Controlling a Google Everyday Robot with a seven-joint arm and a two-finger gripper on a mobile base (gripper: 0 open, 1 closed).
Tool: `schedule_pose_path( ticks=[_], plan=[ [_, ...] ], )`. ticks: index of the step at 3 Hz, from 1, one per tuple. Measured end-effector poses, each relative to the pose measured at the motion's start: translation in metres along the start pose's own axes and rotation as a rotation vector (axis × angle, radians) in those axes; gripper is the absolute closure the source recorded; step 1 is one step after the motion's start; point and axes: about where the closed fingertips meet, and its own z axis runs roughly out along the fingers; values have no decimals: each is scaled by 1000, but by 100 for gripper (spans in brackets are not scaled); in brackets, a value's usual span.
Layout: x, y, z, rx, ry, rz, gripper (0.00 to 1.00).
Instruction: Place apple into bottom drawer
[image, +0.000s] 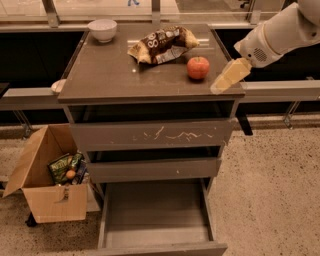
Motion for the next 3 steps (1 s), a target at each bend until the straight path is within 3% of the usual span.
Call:
schedule_pose_path(
  ticks=[1, 3],
  plan=[
    [0, -49, 40, 13, -114, 85, 0],
    [-8, -85, 91, 8, -208, 181, 0]
  ],
)
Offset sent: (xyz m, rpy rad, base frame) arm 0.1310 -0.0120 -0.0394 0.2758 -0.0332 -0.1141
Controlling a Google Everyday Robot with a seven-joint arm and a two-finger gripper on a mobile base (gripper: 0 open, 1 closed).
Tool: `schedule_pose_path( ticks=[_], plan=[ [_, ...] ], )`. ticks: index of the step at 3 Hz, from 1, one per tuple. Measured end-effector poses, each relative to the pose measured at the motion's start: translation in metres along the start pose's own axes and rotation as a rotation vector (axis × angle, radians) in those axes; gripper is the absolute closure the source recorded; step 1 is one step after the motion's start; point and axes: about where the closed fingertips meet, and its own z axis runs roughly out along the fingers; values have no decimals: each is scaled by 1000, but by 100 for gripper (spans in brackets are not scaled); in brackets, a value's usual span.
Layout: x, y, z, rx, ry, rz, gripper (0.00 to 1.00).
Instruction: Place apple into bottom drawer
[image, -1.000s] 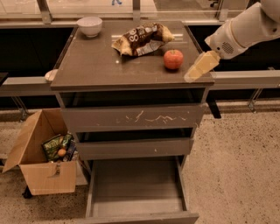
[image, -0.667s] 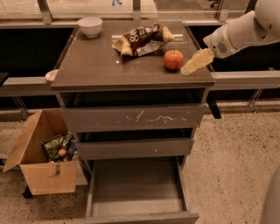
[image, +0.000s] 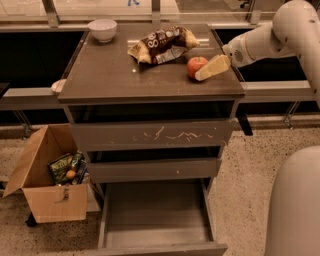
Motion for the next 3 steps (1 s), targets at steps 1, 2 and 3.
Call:
schedule_pose_path(
  ticks=[1, 2, 3],
  plan=[
    [-6, -7, 30, 1, -38, 29, 0],
    [-9, -9, 43, 7, -55, 41, 0],
    [-9, -5, 57, -8, -63, 53, 18]
  ],
)
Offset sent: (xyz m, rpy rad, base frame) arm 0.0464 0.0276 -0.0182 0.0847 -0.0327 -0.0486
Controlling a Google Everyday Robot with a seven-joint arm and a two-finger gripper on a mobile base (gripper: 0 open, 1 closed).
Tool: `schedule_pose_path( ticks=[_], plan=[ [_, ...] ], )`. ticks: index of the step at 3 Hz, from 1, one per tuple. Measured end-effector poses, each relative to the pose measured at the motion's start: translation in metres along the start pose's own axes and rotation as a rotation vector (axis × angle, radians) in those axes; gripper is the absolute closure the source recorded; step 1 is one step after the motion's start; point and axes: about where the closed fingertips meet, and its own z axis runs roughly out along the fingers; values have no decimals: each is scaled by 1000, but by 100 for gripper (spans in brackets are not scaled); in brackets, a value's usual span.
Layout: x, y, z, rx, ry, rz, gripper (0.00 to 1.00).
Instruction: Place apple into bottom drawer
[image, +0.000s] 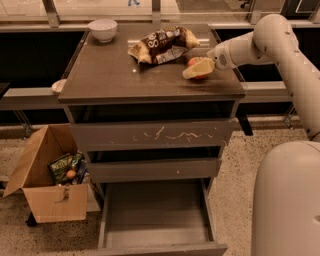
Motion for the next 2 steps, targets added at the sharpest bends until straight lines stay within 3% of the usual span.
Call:
schedule_pose_path(
  ticks=[1, 2],
  plan=[
    [6, 11, 6, -26, 1, 3, 49],
    [2, 21, -21, -17, -23, -26, 72]
  ],
)
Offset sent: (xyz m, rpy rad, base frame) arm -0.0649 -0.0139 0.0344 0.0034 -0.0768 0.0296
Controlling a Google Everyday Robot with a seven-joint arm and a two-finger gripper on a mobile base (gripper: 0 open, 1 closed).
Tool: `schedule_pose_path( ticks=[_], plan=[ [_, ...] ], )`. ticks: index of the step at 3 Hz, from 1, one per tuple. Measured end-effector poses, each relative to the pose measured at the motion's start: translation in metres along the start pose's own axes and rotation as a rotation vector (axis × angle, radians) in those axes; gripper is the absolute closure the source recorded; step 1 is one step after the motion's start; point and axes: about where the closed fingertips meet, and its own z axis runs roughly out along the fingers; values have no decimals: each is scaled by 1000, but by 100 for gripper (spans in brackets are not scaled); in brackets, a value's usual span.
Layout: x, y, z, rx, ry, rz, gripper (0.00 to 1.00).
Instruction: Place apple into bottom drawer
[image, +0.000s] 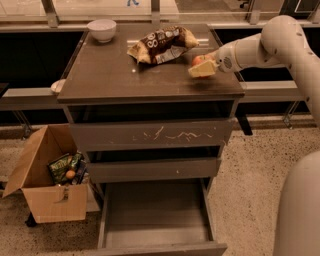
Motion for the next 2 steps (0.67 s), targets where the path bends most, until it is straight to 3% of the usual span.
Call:
schedule_pose_path(
  ticks=[1, 2],
  plan=[
    [-12, 20, -52, 39, -61, -49, 96],
    [-4, 65, -94, -4, -99, -96, 100]
  ],
)
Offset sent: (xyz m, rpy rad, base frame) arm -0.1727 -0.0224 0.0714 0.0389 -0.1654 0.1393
